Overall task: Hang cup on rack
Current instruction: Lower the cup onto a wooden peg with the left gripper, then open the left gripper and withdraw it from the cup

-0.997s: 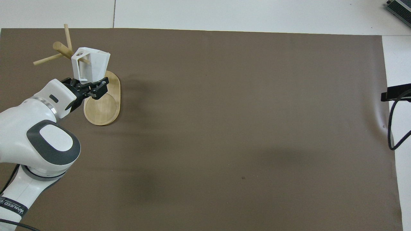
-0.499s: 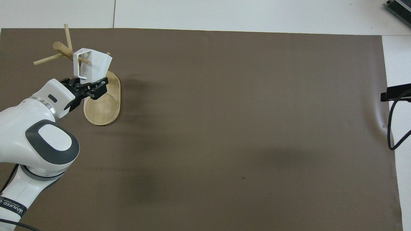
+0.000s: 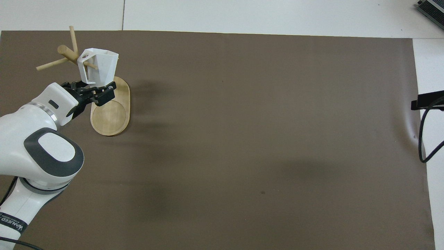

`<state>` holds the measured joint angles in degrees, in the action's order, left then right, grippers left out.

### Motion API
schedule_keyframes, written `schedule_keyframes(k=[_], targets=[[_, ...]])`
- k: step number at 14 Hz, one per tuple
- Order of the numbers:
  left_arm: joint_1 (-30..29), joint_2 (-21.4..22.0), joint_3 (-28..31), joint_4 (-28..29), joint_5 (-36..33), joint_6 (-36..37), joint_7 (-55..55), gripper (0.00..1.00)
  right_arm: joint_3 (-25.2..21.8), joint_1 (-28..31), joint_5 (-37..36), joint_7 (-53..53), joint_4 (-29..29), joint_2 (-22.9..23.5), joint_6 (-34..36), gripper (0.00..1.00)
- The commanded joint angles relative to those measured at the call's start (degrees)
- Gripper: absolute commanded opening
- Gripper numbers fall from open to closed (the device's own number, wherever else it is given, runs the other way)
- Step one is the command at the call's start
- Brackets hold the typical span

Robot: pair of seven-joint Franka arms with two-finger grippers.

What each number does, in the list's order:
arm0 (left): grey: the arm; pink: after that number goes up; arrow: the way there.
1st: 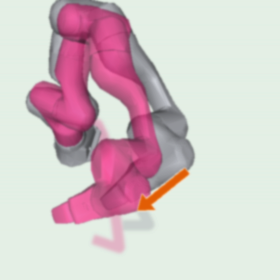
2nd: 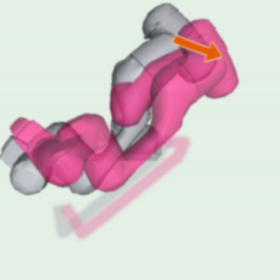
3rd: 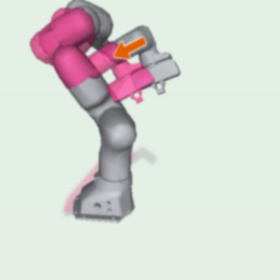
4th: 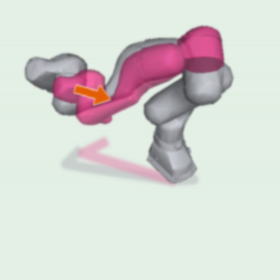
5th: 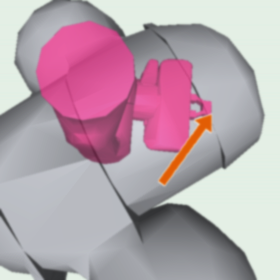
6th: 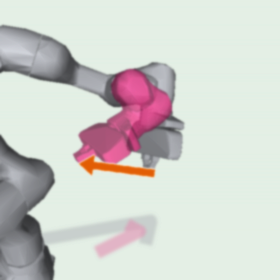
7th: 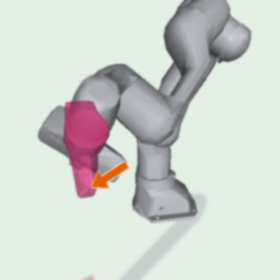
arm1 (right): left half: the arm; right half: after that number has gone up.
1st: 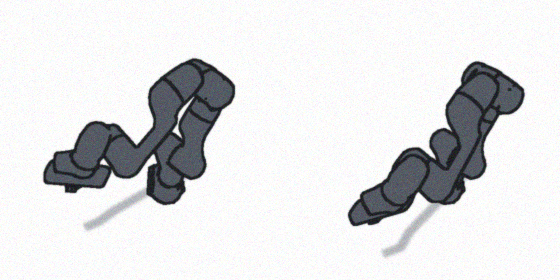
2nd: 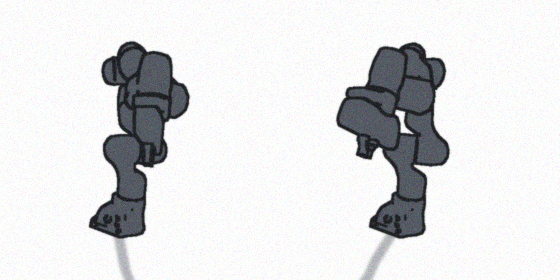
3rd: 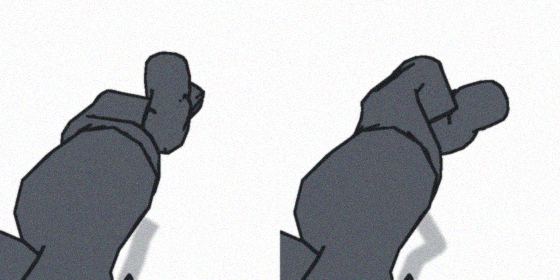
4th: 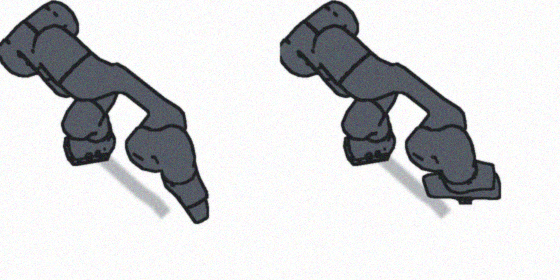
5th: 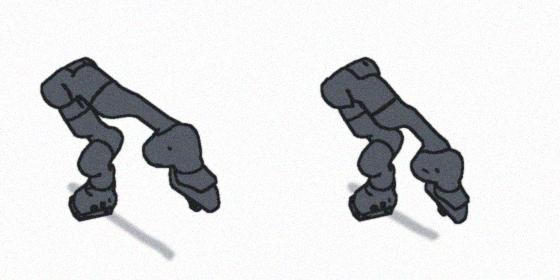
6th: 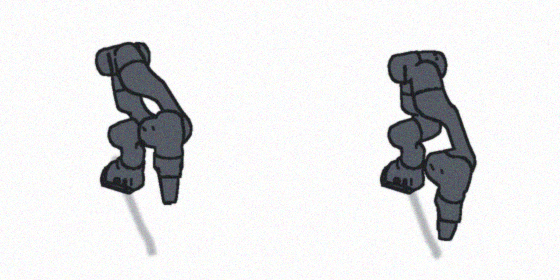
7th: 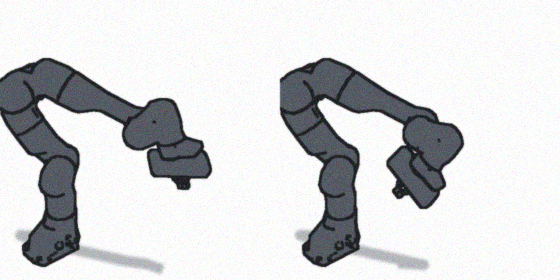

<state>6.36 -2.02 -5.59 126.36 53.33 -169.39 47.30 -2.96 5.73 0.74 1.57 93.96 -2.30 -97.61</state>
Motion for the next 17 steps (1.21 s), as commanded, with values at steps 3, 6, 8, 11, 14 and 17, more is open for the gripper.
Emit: schedule_keyframes(k=[3,6,8,11,14,17], targets=[[-2.2,3.9,0.3,0.6,0.1,5.1,0.2,1.00,0.5,0.0,-1.0,-1.0,0.3,-0.3,0.5,1.00],[-3.8,4.0,0.5,-0.1,-4.3,7.5,0.1,1.00,0.5,0.0,-1.0,-1.0,0.3,-0.4,0.5,1.00],[-3.8,3.7,0.6,-1.6,-5.3,9.4,0.1,1.00,0.5,0.0,-1.0,-1.0,0.3,-0.3,0.5,1.00],[-8.3,3.2,0.6,-6.7,-13.8,20.1,-0.5,1.00,0.5,0.0,-1.0,-1.0,0.3,-0.3,0.5,1.00],[-10.6,3.2,0.5,-14.3,-29.0,34.4,-15.3,1.00,0.5,0.0,-1.0,-1.0,0.3,-0.4,0.5,1.00],[-9.6,3.9,0.0,-23.2,-43.9,50.1,-33.7,1.00,0.5,0.0,-1.0,-1.0,0.3,-0.4,0.5,1.00]])
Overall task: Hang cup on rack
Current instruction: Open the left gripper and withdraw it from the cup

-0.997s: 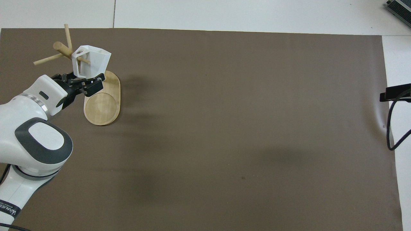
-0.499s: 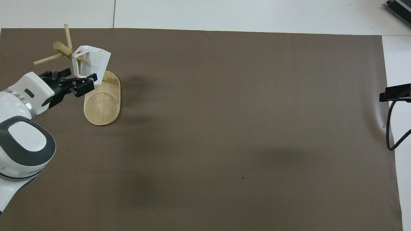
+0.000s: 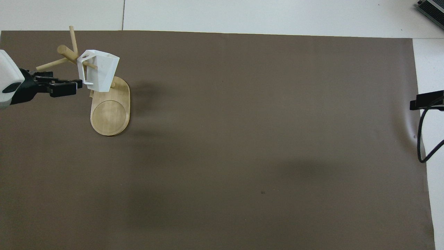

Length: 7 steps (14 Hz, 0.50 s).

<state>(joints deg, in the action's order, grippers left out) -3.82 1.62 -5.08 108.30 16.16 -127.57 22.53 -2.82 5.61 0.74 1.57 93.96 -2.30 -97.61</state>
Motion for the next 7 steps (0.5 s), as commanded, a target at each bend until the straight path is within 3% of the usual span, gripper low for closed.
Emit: schedule_keyframes(k=[1,7], targets=[[0.8,0.5,-0.7,-5.9,-8.0,11.4,-11.5,1.00,0.4,0.1,-1.0,-1.0,0.3,-0.3,0.5,1.00],[3.7,3.8,-2.6,-10.4,-14.3,30.8,-25.5,1.00,0.4,0.1,-1.0,-1.0,0.3,-0.4,0.5,1.00]])
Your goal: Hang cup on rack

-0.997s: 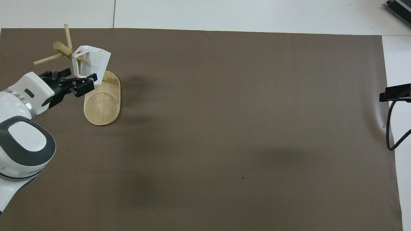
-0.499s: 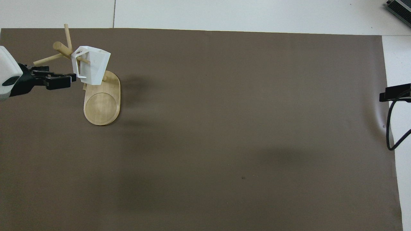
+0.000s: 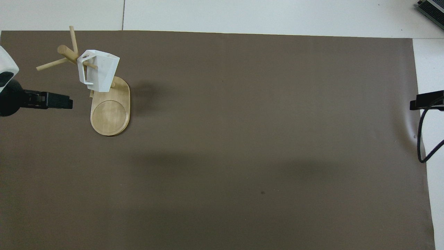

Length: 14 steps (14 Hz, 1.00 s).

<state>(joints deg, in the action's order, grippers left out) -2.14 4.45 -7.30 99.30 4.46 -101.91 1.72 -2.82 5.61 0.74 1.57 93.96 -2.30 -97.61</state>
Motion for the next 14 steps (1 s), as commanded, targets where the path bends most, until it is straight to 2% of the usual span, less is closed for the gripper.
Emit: schedule_keyframes(k=[1,3,6,10,14], targets=[[3.0,1.3,-0.4,-1.5,-3.1,7.7,-5.6,1.00,0.4,0.1,-1.0,-1.0,0.3,-0.3,0.5,1.00],[3.8,1.8,-0.3,-2.3,-3.1,11.4,-6.4,1.00,0.4,0.1,-1.0,-1.0,0.3,-0.4,0.5,1.00],[3.6,1.0,-1.0,-9.5,-2.7,18.1,-6.4,1.00,0.4,0.1,-1.0,-1.0,0.3,-0.4,0.5,1.00],[2.8,-0.6,-0.6,-13.0,-3.2,20.2,-6.2,1.00,0.4,0.1,-1.0,-1.0,0.3,-0.4,0.5,1.00],[3.6,0.0,-1.0,-12.7,-3.1,19.8,-6.4,1.00,0.4,0.1,-1.0,-1.0,0.3,-0.4,0.5,1.00]])
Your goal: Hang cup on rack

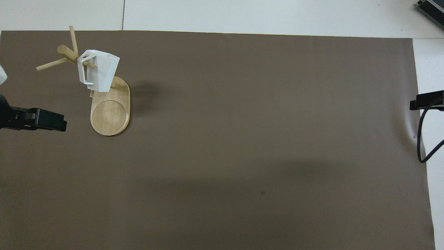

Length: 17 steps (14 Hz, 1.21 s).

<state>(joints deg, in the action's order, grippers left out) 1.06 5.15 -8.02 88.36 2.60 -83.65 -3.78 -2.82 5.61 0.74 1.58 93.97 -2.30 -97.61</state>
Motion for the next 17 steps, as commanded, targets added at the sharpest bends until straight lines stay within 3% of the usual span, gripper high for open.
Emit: schedule_keyframes(k=[1,6,11,17], targets=[[0.1,-0.6,-0.2,-1.7,-1.2,1.6,-0.9,1.00,0.4,0.1,-1.0,-1.0,0.3,-0.4,0.5,1.00],[0.1,-0.4,0.6,-1.5,-1.1,1.6,-0.4,1.00,0.4,0.1,-1.0,-1.0,0.2,-0.4,0.5,1.00],[4.4,-0.3,8.6,-1.4,-1.2,2.0,1.4,1.00,0.4,0.0,-1.0,-1.0,0.2,-0.4,0.5,1.00],[3.4,-0.1,8.6,-1.0,-1.2,1.9,1.4,1.00,0.4,0.1,-1.0,-1.0,0.2,-0.3,0.5,1.00]])
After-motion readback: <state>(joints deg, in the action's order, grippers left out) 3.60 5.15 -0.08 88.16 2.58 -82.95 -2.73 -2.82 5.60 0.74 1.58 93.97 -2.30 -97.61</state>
